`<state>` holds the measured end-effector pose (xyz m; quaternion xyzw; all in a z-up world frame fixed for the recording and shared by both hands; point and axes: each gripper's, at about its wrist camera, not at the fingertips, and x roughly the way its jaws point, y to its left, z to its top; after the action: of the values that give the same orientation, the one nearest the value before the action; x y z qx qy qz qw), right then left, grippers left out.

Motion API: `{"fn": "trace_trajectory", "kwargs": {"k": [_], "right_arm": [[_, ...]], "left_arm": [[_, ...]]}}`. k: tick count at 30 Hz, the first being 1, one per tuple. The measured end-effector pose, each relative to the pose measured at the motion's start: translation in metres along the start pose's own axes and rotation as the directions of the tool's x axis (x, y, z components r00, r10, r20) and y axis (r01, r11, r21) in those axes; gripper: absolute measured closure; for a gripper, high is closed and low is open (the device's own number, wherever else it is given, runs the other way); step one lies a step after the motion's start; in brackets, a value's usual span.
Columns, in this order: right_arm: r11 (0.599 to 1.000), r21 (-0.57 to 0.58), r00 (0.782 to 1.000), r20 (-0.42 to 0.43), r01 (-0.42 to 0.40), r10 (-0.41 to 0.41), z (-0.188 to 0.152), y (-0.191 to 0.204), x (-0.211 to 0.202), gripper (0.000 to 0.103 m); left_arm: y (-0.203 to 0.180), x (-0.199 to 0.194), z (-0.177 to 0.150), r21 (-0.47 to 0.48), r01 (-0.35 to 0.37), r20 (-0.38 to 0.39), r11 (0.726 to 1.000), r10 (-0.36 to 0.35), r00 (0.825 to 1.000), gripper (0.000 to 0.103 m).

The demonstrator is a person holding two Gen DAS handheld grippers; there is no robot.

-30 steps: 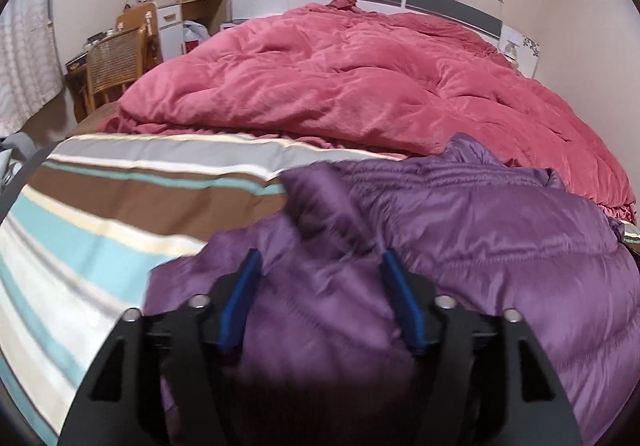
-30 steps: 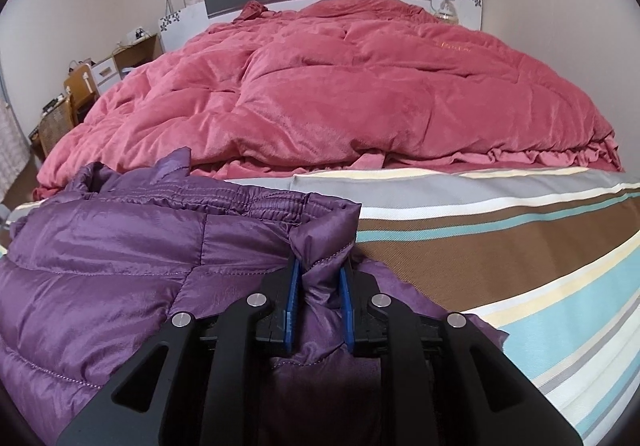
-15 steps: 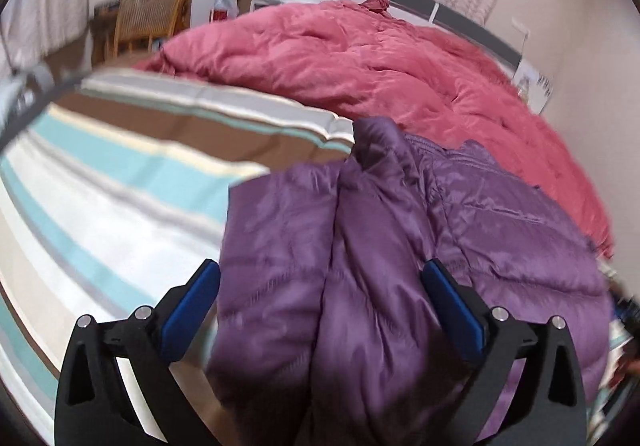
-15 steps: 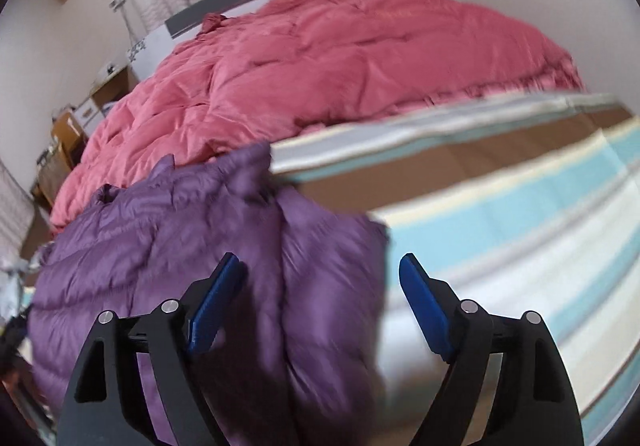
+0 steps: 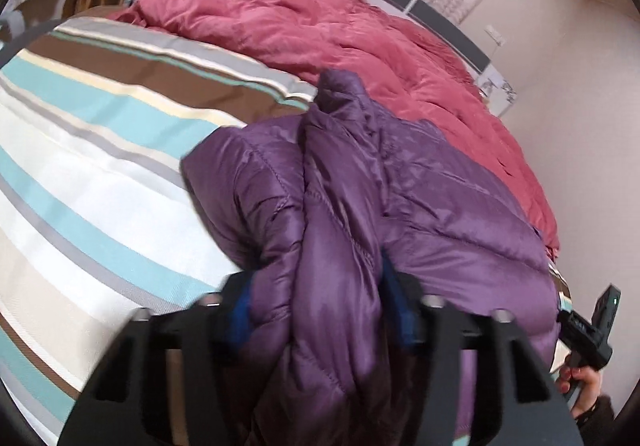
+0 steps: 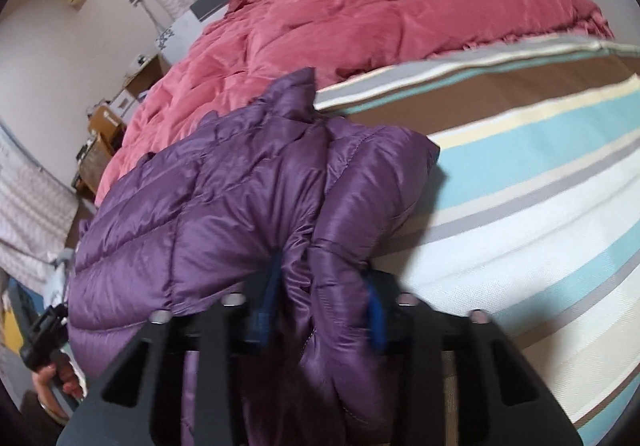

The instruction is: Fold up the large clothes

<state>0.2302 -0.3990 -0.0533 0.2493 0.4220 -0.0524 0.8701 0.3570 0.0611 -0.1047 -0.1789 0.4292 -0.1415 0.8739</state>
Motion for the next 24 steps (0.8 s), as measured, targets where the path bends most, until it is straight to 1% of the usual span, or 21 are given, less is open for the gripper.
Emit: {"fn": "trace_trajectory", "kwargs": {"k": [1,2,5,7,9,13,21,22,23,24], "right_arm": [[1.000,-0.006,1.000,0.006,-0.006,0.006,0.000,0.003,-0.004,0.083],[1.000,-0.004,1.000,0.010,-0.010,0.010,0.001,0.003,-0.007,0.086],[0.999,0.019,0.999,0.021,-0.037,0.036,0.000,0.002,-0.018,0.088],[0.999,0.022,0.999,0.023,-0.046,0.046,-0.001,0.000,-0.026,0.088],[0.998,0.025,0.998,0.025,-0.059,0.059,-0.006,-0.004,-0.040,0.088],[0.997,0.021,0.997,0.020,-0.072,0.072,-0.022,-0.015,-0.066,0.088],[0.995,0.052,0.996,0.014,-0.083,0.083,-0.092,-0.050,-0.126,0.088],[0.996,0.039,0.997,0.017,-0.077,0.076,-0.103,-0.053,-0.133,0.088],[0.998,0.023,0.998,0.022,-0.063,0.063,-0.112,-0.054,-0.138,0.088],[0.999,0.011,0.999,0.026,-0.046,0.046,-0.119,-0.055,-0.140,0.087]], "left_arm": [[-0.002,-0.004,-0.001,0.011,0.005,0.013,1.000,-0.005,1.000,0.073],[-0.006,-0.011,-0.004,0.029,0.017,0.030,0.999,-0.018,0.999,0.080],[-0.010,-0.025,-0.008,0.044,0.040,0.043,0.998,-0.042,0.998,0.085],[-0.011,-0.034,-0.013,0.042,0.067,0.038,0.997,-0.068,0.997,0.086],[-0.012,-0.044,-0.020,0.048,0.086,0.032,0.995,-0.088,0.996,0.086],[-0.012,-0.067,-0.046,0.053,0.122,0.009,0.991,-0.122,0.992,0.086],[-0.016,-0.111,-0.113,0.081,0.154,-0.017,0.985,-0.153,0.988,0.085],[-0.017,-0.115,-0.120,0.092,0.144,-0.014,0.985,-0.143,0.990,0.083],[-0.018,-0.117,-0.125,0.102,0.132,-0.011,0.986,-0.132,0.991,0.077],[-0.019,-0.120,-0.132,0.119,0.116,0.000,0.986,-0.117,0.993,0.074]]}}
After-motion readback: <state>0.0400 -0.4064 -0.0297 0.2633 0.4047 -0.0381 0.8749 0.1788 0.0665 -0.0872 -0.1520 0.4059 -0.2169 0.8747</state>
